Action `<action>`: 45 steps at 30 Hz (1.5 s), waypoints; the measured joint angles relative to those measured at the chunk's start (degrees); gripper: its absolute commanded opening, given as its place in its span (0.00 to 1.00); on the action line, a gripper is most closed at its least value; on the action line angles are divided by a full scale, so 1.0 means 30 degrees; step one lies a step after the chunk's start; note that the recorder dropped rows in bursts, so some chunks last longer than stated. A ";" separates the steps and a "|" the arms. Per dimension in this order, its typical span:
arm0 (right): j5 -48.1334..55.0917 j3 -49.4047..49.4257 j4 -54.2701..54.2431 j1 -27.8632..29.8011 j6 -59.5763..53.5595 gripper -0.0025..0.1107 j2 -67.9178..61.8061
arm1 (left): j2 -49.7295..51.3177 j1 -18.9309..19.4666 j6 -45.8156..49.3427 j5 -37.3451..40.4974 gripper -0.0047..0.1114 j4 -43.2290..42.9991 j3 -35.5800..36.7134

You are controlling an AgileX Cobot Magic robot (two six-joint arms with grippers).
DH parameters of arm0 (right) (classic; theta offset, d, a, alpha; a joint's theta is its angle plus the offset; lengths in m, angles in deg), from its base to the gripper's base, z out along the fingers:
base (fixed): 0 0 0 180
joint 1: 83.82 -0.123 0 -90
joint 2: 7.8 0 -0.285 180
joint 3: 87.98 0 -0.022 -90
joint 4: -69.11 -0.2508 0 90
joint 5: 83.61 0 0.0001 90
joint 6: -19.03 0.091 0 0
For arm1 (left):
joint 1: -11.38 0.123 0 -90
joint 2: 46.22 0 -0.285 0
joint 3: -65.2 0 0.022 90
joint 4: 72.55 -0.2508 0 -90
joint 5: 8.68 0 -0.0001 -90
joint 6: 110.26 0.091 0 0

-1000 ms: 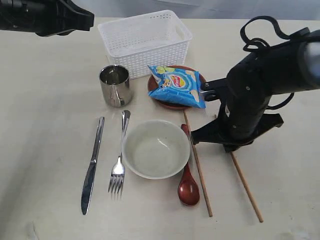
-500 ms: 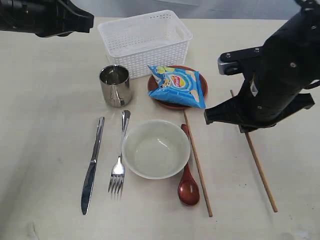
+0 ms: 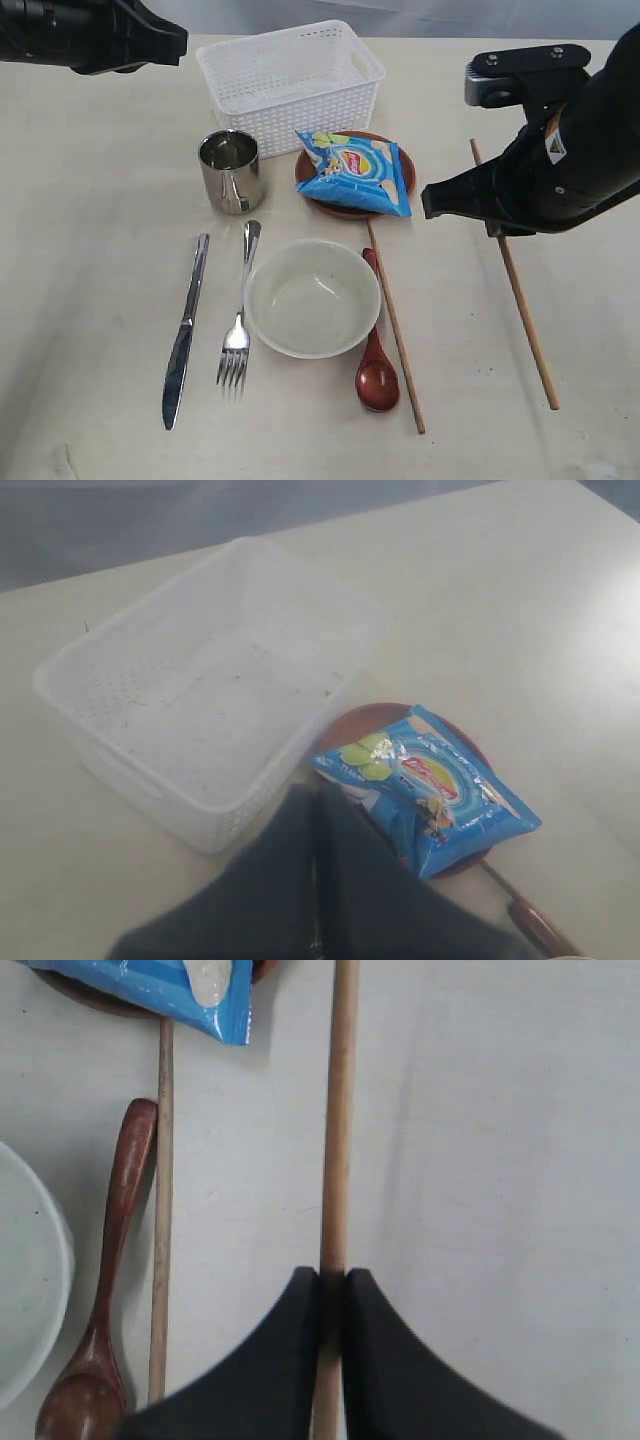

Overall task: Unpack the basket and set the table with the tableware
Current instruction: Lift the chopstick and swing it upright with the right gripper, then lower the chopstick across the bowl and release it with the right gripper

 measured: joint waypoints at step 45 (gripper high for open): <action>-0.2866 -0.0824 -0.7820 -0.2325 0.1495 0.02 0.0000 | 0.0000 0.0000 0.0000 0.0000 0.04 0.0000 0.0000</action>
